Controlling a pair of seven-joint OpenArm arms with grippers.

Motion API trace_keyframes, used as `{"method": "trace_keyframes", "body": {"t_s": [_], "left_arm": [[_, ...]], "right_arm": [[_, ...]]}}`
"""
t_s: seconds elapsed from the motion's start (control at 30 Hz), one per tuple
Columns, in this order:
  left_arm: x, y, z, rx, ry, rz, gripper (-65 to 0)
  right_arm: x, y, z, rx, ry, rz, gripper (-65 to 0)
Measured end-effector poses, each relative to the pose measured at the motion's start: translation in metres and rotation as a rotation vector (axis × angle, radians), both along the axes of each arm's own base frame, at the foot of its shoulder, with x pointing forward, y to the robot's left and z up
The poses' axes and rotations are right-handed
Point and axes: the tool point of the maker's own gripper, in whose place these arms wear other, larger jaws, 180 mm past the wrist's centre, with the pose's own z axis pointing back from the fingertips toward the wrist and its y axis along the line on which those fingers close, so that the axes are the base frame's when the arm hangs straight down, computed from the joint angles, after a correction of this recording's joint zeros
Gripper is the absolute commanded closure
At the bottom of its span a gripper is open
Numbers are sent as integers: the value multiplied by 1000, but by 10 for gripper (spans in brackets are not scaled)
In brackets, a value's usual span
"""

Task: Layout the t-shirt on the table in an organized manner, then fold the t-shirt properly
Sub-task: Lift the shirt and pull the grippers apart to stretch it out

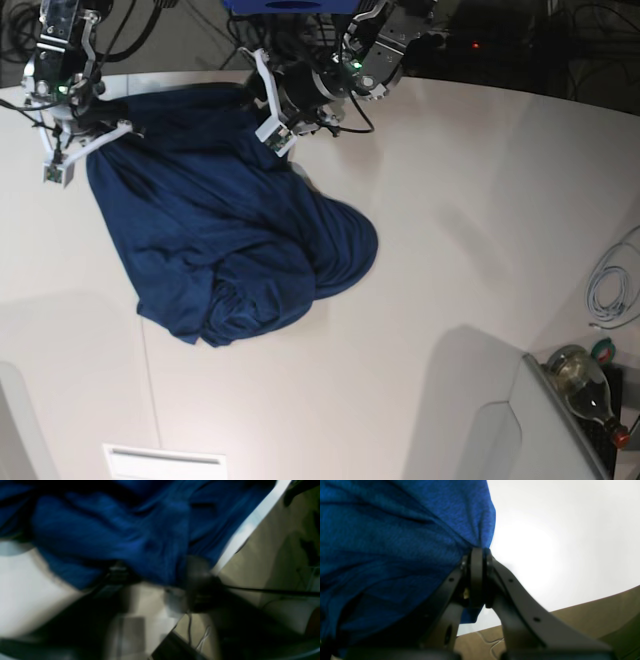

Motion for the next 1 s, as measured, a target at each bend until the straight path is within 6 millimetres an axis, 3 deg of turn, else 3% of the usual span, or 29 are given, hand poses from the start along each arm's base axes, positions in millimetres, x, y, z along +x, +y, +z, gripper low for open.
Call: {"method": "trace_keyframes", "body": {"t_s": [0.1, 0.2, 0.4, 0.5, 0.6, 0.67, 0.9, 1.0], "left_arm": [[11, 4, 2, 9, -22, -9, 0], [31, 22, 10, 46, -90, -18, 0], [64, 44, 83, 70, -310, -70, 0], [91, 56, 122, 93, -418, -31, 0], [119, 61, 159, 87, -525, -3, 0], [133, 63, 172, 103, -572, -3, 0], [177, 63, 213, 101, -698, 20, 0], [201, 68, 232, 80, -726, 141, 0]], "right_arm": [[-4, 5, 0, 7, 7, 42, -2], [1, 14, 6, 23, -9, 101, 0], [42, 5, 64, -62, -181, 197, 0], [64, -4, 92, -115, -255, 213, 0], [96, 8, 126, -140, -369, 266, 0], [115, 15, 144, -155, -421, 326, 0], [156, 11, 187, -219, -537, 359, -2], [171, 4, 209, -254, -594, 363, -2]]}}
